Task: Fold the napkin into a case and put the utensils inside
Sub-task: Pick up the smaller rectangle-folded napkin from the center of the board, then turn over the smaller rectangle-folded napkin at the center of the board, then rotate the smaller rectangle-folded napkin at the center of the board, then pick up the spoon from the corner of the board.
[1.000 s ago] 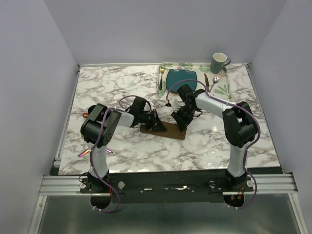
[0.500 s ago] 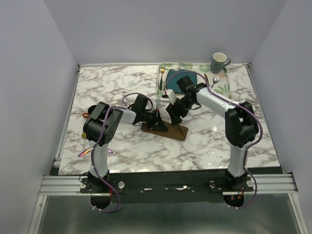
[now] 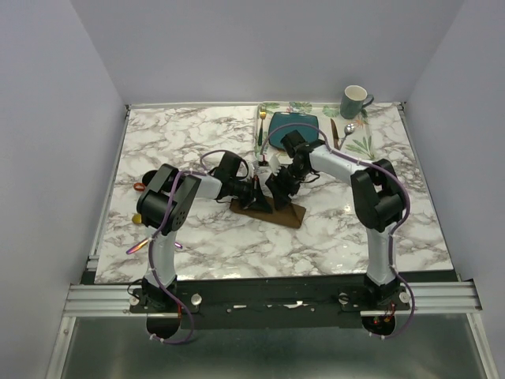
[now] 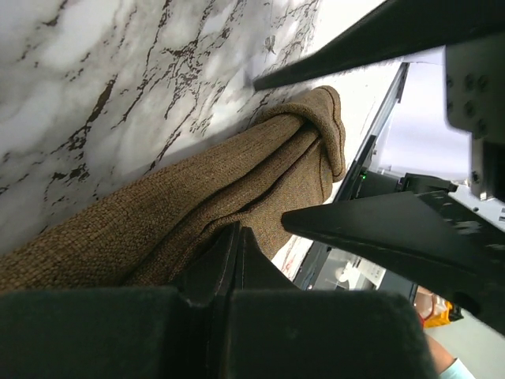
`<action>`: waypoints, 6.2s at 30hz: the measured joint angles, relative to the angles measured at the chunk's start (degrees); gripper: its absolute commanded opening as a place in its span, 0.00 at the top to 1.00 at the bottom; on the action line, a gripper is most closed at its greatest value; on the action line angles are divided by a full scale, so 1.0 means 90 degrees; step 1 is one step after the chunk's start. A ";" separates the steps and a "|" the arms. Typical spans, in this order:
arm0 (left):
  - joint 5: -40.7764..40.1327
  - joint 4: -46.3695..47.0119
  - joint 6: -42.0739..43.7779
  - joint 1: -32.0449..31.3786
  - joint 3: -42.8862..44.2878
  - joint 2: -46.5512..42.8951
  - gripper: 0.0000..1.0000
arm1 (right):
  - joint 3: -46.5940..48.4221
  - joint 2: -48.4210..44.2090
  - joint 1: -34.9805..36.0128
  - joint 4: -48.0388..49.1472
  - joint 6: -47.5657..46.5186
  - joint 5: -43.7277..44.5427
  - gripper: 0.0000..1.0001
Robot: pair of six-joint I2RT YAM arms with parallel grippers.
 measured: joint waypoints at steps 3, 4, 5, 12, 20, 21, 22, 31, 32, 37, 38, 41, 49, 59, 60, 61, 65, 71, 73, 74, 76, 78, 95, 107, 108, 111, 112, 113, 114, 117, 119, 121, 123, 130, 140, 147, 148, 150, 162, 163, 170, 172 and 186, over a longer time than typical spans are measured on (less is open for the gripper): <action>0.0012 -0.0002 0.0000 0.0000 0.0012 0.0012 1.00 | -0.0109 0.0000 0.0083 0.0066 0.0010 0.0000 0.41; 0.0019 -0.0010 0.0000 0.0000 0.0019 0.0019 1.00 | -0.0119 0.0000 0.0104 0.0078 0.0019 -0.0002 0.44; 0.0029 -0.0012 0.0000 0.0000 0.0027 0.0027 1.00 | -0.0119 0.0000 0.0112 0.0097 0.0029 0.0010 0.47; 0.0090 -0.0063 -0.0002 0.0000 0.0097 0.0083 1.00 | -0.0070 0.0112 0.0146 0.0100 0.0100 0.0032 0.74; 0.0087 -0.0034 -0.0027 0.0000 0.0092 0.0085 0.81 | -0.0070 0.0129 0.0141 0.0075 0.0143 -0.0012 0.99; 0.0083 0.0005 -0.0036 0.0005 0.0068 0.0080 0.77 | -0.0078 0.0129 0.0138 0.0083 0.0143 -0.0012 0.99; 0.0070 0.0053 -0.0041 0.0022 0.0024 0.0058 0.73 | -0.0109 0.0109 0.0141 0.0117 0.0151 -0.0010 0.99; -0.0134 -0.0279 0.0165 0.0680 -0.0743 -0.1287 0.62 | -0.0325 -0.0386 0.0177 0.0318 0.0204 0.0629 0.99; -0.0136 -0.0359 0.0209 0.0770 -0.0753 -0.1445 0.62 | -0.0325 -0.0459 0.0177 0.0352 0.0187 0.0719 0.99; -0.0185 -0.0942 0.0712 0.1338 -0.0755 -0.2392 0.62 | -0.0328 -0.0901 0.0177 0.0627 -0.0005 0.1328 0.99; -0.0216 -0.1078 0.0838 0.1445 -0.0753 -0.2562 0.61 | -0.0333 -0.0945 0.0177 0.0687 -0.0044 0.1416 1.00; -0.0306 -0.1416 0.1112 0.1722 -0.0753 -0.2817 0.61 | -0.0522 -0.1202 0.0192 0.1090 -0.0236 0.1792 0.99; -0.0622 -0.1863 0.1474 0.2786 -0.0811 -0.3116 0.62 | -0.2208 -0.2212 0.0906 0.2747 -0.1071 0.3050 0.99; -0.0794 -0.2373 0.1948 0.3519 -0.1039 -0.3674 0.64 | -0.4250 -0.2897 0.2482 0.5127 -0.1792 0.4945 0.99; -0.0797 -0.2443 0.2016 0.3534 -0.1039 -0.3679 0.64 | -0.4456 -0.2914 0.2703 0.5374 -0.1846 0.5190 0.99; -0.0797 -0.2518 0.2079 0.3548 -0.1054 -0.3687 0.64 | -0.4629 -0.2929 0.2866 0.5571 -0.1887 0.5340 0.99; -0.0797 -0.2671 0.2280 0.3560 -0.1183 -0.3835 0.64 | -0.5297 -0.2929 0.3640 0.6237 -0.2001 0.6050 0.82; -0.0792 -0.2837 0.2497 0.3560 -0.1277 -0.3985 0.66 | -0.5615 -0.2892 0.4359 0.6441 -0.1880 0.6606 0.10; -0.0748 -0.2895 0.2562 0.3560 -0.1282 -0.3988 0.69 | -0.5559 -0.2975 0.4503 0.6475 -0.1690 0.6812 0.09; -0.0731 -0.2900 0.2582 0.3560 -0.1282 -0.3988 0.69 | -0.5552 -0.3019 0.4527 0.6455 -0.1647 0.6798 0.09; -0.0665 -0.2968 0.2722 0.3485 -0.1263 -0.3988 0.71 | -0.5411 -0.3143 0.4563 0.5999 -0.1406 0.6730 0.09; -0.0602 -0.3203 0.2900 0.3342 -0.1158 -0.3976 0.74 | -0.5214 -0.3349 0.4563 0.5523 -0.1188 0.6521 0.09; -0.0568 -0.4784 0.4206 0.1056 0.0039 -0.2863 0.85 | -0.4255 -0.5151 0.1702 0.1821 0.0126 0.2834 0.45; -0.1209 -0.5343 0.4779 0.0889 0.0704 -0.1129 0.81 | -0.3796 -0.2956 0.1348 0.1676 0.0051 0.2249 0.45; -0.1292 -0.5355 0.4804 0.0886 0.0804 -0.0986 0.80 | -0.3755 -0.2919 0.1345 0.1651 0.0046 0.2169 0.43; -0.1409 -0.5396 0.4847 0.0886 0.0984 -0.0823 0.75 | -0.3648 -0.2900 0.1338 0.1428 0.0051 0.1741 0.34; -0.1443 -0.5428 0.4869 0.0886 0.1032 -0.0823 0.74 | -0.3619 -0.2900 0.1338 0.1336 0.0051 0.1608 0.31; -0.1467 -0.5469 0.4952 0.0889 0.1124 -0.0831 0.74 | -0.3543 -0.2939 0.1338 0.1117 0.0061 0.1387 0.30; -0.1469 -0.5476 0.5039 0.0894 0.1180 -0.0850 0.74 | -0.3458 -0.2982 0.1338 0.0930 0.0075 0.1229 0.29; -0.1472 -0.5576 0.5435 0.0935 0.1246 -0.1086 0.73 | -0.3092 -0.3235 0.1241 0.0466 0.0163 0.0782 0.28; -0.1484 -0.5761 0.5855 0.0947 0.1229 -0.1457 0.73 | -0.2737 -0.3359 0.1042 0.0206 0.0245 0.0532 0.29; -0.1498 -0.5892 0.6261 0.0947 0.1061 -0.2086 0.73 | -0.2174 -0.3308 0.0627 0.0049 0.0316 0.0391 0.30; -0.1532 -0.6064 0.6596 0.0930 0.0838 -0.2667 0.73 | -0.1860 -0.3160 0.0357 0.0061 0.0338 0.0374 0.30; -0.2023 -0.6271 0.6919 0.0454 0.0121 -0.2713 0.73 | -0.1331 -0.1868 -0.0015 0.0034 0.0289 0.0415 0.30; -0.2613 -0.5593 0.6380 0.0396 0.0775 -0.1389 0.72 | -0.1627 -0.1358 -0.0005 -0.0129 0.0141 -0.0102 0.30; -0.2557 -0.5044 0.5831 0.0350 0.1814 -0.0527 0.71 | -0.2186 -0.1358 0.0187 -0.0151 0.0398 -0.0911 0.26; -0.2516 -0.5025 0.5736 0.0325 0.1928 -0.0440 0.71 | -0.2232 -0.1358 0.0240 -0.0131 0.0481 -0.1025 0.25; -0.2433 -0.4906 0.5576 0.0214 0.2120 -0.0279 0.70 | -0.2365 -0.1360 0.0466 -0.0012 0.0729 -0.1273 0.24; -0.2001 -0.4687 0.5112 0.0073 0.2210 -0.0202 0.57 | -0.2936 -0.1722 0.1061 0.0695 0.1683 -0.1712 0.11; -0.1987 -0.4818 0.5229 0.0214 0.2115 -0.0384 0.55 | -0.2973 -0.1972 0.1008 0.0680 0.1683 -0.1625 0.08; -0.2314 -0.6076 0.7223 0.2159 0.1297 -0.3492 0.35 | -0.2917 -0.4177 0.0607 0.0644 0.1435 -0.0483 0.00; -0.2756 -0.6278 0.7946 0.2650 0.0928 -0.4612 0.37 | -0.2817 -0.4520 0.0605 0.0648 0.1338 -0.0172 0.00; -0.4136 -0.6919 0.9088 0.4600 -0.0877 -0.4991 0.42 | -0.2669 -0.4114 0.0605 0.0636 0.1263 0.0746 0.00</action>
